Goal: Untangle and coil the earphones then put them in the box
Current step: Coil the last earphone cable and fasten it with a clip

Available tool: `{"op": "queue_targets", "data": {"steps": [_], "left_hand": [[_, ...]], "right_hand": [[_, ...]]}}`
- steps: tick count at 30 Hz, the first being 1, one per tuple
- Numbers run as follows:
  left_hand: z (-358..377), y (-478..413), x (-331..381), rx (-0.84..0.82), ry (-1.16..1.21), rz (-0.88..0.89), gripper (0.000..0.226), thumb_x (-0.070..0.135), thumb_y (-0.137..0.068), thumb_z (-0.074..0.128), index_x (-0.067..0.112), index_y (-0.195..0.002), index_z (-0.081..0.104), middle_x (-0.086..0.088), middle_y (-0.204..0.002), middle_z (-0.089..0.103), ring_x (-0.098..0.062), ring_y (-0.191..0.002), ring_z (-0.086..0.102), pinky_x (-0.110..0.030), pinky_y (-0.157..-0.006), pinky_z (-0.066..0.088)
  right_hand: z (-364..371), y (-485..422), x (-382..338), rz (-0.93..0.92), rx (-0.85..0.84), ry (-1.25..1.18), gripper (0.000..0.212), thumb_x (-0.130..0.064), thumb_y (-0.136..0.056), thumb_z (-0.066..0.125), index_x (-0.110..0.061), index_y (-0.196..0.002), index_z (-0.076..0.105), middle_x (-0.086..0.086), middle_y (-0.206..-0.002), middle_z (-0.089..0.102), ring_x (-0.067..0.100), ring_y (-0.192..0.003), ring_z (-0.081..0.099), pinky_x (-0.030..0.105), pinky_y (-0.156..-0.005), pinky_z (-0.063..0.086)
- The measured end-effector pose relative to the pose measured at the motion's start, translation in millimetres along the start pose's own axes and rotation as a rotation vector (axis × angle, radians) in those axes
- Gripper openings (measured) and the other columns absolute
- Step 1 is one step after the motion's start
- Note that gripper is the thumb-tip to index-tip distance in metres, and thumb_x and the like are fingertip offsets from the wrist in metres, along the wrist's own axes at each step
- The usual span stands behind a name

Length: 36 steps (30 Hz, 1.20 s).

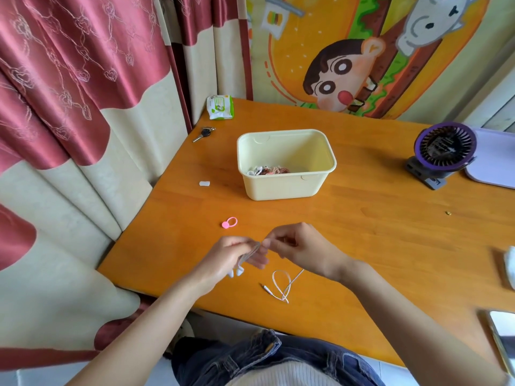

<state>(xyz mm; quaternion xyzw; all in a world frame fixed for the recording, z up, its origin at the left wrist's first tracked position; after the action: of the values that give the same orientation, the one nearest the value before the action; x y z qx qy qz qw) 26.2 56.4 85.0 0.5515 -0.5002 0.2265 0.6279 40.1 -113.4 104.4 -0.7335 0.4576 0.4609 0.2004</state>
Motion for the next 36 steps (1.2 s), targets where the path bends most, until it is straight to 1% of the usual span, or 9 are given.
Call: {"op": "queue_targets", "data": {"steps": [4, 8, 13, 17, 20, 26, 29, 32, 36], "left_hand": [[8.0, 3.9, 3.4, -0.139, 0.197, -0.051, 0.035, 0.010, -0.096, 0.039, 0.009, -0.085, 0.072, -0.007, -0.067, 0.066, -0.012, -0.049, 0.049, -0.038, -0.083, 0.047], [8.6, 1.5, 6.3, -0.057, 0.515, -0.068, 0.033, 0.009, -0.096, 0.038, 0.004, -0.091, 0.071, 0.000, -0.053, 0.049, -0.007, -0.041, 0.034, -0.057, -0.098, 0.043], [11.3, 4.4, 17.3, -0.160, 0.900, -0.027, 0.029, 0.013, -0.086, 0.046, 0.000, -0.094, 0.071, 0.002, -0.053, 0.040, -0.007, -0.037, 0.032, -0.063, -0.092, 0.045], [1.8, -2.2, 28.4, -0.001, 1.081, 0.080, 0.032, 0.015, -0.090, 0.043, 0.004, -0.094, 0.073, 0.004, -0.058, 0.044, -0.006, -0.041, 0.038, -0.067, -0.080, 0.047], [-9.0, -6.5, 31.1, 0.111, 1.105, 0.149, 0.032, 0.017, -0.099, 0.034, 0.008, -0.108, 0.063, 0.008, -0.063, 0.055, -0.004, -0.050, 0.052, -0.066, -0.079, 0.047], [-25.2, -10.0, 17.8, 0.320, 0.628, 0.236, 0.028, 0.021, -0.100, 0.037, 0.016, -0.106, 0.064, 0.001, -0.090, 0.073, -0.011, -0.095, 0.067, -0.045, -0.094, 0.043], [-27.7, -6.1, 2.3, 0.426, -0.003, 0.356, 0.027, 0.019, -0.100, 0.041, 0.014, -0.108, 0.067, 0.004, -0.094, 0.073, -0.007, -0.077, 0.063, -0.018, -0.067, 0.044], [-25.7, -9.8, -17.3, 0.300, -0.376, 0.310, 0.026, 0.022, -0.099, 0.044, 0.019, -0.103, 0.070, 0.014, -0.092, 0.072, -0.020, -0.074, 0.058, -0.030, -0.070, 0.043], [-17.5, -7.6, -25.2, 0.160, -0.437, 0.166, 0.028, 0.021, -0.100, 0.041, 0.015, -0.097, 0.068, 0.005, -0.096, 0.071, -0.003, -0.091, 0.066, -0.025, -0.080, 0.051]], "right_hand": [[-6.5, -5.9, 11.2, 0.028, 0.118, -0.058, 0.019, -0.034, -0.088, 0.062, -0.020, -0.077, 0.070, -0.013, -0.052, 0.050, 0.007, -0.053, 0.038, 0.019, -0.051, 0.033], [-7.4, -7.7, 27.5, 0.047, 0.195, -0.022, 0.020, -0.034, -0.090, 0.059, -0.032, -0.071, 0.064, -0.013, -0.052, 0.049, 0.005, -0.051, 0.037, 0.019, -0.052, 0.032], [4.2, -6.2, 33.7, 0.048, 0.217, 0.042, 0.024, -0.036, -0.096, 0.048, -0.036, -0.077, 0.063, -0.010, -0.055, 0.051, 0.004, -0.051, 0.044, 0.024, -0.054, 0.036], [20.8, -0.9, 36.2, 0.031, 0.140, 0.143, 0.027, -0.032, -0.098, 0.044, -0.033, -0.077, 0.061, -0.010, -0.056, 0.052, 0.006, -0.049, 0.047, 0.019, -0.050, 0.033], [31.8, 3.6, 33.9, 0.019, 0.058, 0.168, 0.026, -0.032, -0.099, 0.041, -0.025, -0.096, 0.066, -0.007, -0.062, 0.055, 0.004, -0.050, 0.049, 0.015, -0.050, 0.032], [35.8, 7.4, 26.6, -0.027, 0.060, 0.248, 0.026, -0.035, -0.099, 0.042, -0.027, -0.102, 0.066, -0.008, -0.059, 0.055, 0.014, -0.053, 0.050, 0.021, -0.050, 0.036], [33.2, 9.9, 23.1, -0.031, 0.063, 0.253, 0.026, -0.035, -0.097, 0.045, -0.025, -0.099, 0.069, -0.015, -0.051, 0.048, 0.012, -0.051, 0.046, 0.016, -0.049, 0.030], [29.6, 11.4, 17.8, -0.040, 0.045, 0.255, 0.024, -0.034, -0.097, 0.048, -0.024, -0.098, 0.070, -0.027, -0.053, 0.052, 0.007, -0.054, 0.049, 0.015, -0.050, 0.031], [14.8, 7.2, 15.2, -0.028, 0.119, 0.281, 0.018, -0.031, -0.095, 0.052, -0.030, -0.087, 0.069, -0.021, -0.052, 0.049, 0.006, -0.055, 0.049, 0.016, -0.051, 0.032]]}}
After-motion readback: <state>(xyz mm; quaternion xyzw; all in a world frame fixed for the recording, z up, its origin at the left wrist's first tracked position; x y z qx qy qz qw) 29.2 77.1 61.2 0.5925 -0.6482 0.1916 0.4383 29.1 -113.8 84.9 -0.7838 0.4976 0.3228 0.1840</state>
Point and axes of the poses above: each hand's wrist, its own y-axis away from the middle knuckle, its own z-axis out of the palm, x = y × z, the point moved 2 cm from there along -y, towards the middle knuckle
